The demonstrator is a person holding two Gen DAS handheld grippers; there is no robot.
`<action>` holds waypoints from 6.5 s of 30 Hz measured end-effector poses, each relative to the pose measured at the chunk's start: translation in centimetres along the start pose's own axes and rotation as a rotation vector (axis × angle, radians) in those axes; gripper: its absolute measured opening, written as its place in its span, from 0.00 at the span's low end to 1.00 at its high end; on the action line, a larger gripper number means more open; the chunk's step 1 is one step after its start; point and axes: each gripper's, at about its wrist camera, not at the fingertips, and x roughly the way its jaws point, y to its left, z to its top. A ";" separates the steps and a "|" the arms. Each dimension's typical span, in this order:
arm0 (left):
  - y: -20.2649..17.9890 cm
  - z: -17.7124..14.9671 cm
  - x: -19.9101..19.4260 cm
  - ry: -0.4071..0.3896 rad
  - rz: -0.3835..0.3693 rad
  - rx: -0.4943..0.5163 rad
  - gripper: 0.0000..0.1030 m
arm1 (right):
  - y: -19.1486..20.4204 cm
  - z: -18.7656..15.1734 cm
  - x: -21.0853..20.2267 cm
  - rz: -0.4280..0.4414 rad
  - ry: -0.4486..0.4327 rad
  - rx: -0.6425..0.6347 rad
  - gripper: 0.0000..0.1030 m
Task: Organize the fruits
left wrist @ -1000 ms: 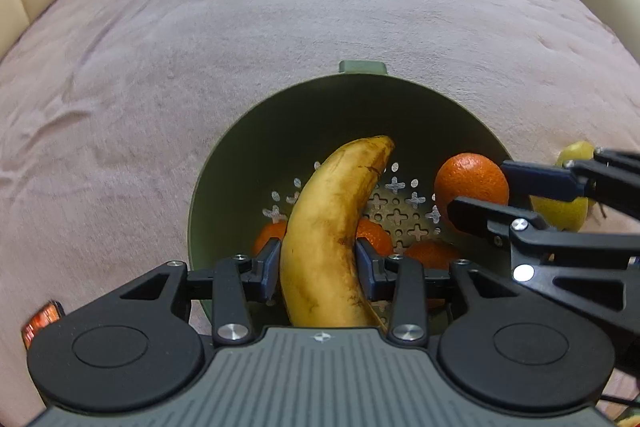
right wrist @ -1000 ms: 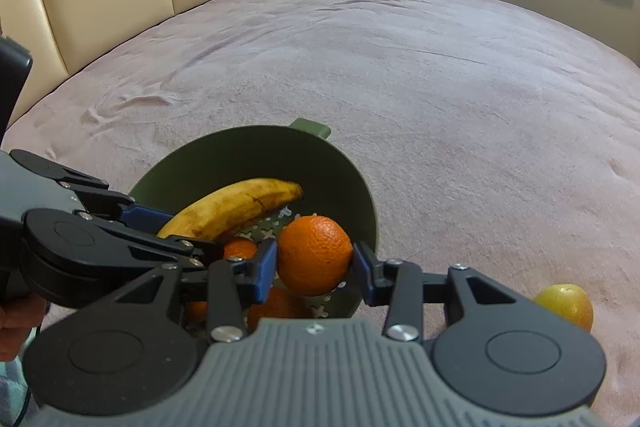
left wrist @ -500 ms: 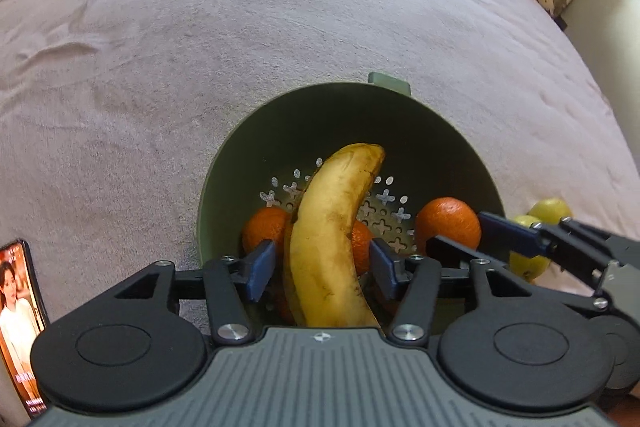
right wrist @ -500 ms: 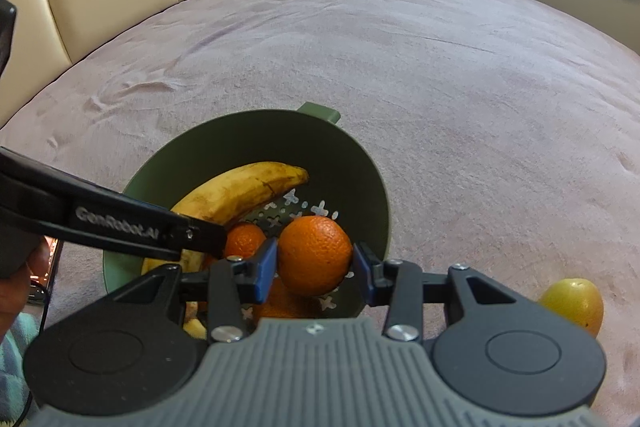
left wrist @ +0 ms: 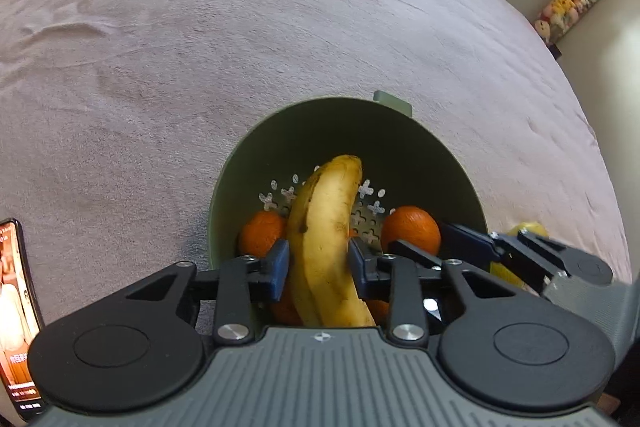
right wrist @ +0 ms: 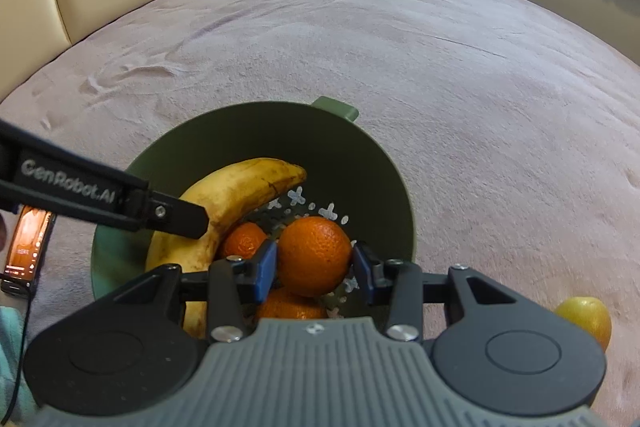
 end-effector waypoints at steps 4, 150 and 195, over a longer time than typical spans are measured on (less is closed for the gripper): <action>0.3 0.1 0.1 0.031 0.001 -0.013 0.35 | 0.1 0.1 0.6 -0.002 0.008 -0.013 0.38; -20.5 -6.4 4.4 -0.133 -0.098 0.543 0.71 | -17.1 -5.8 -8.5 -0.227 -0.053 0.516 0.53; -6.8 -1.1 -0.3 -0.171 0.027 0.116 0.71 | -11.0 -2.7 -4.6 -0.028 -0.037 0.403 0.39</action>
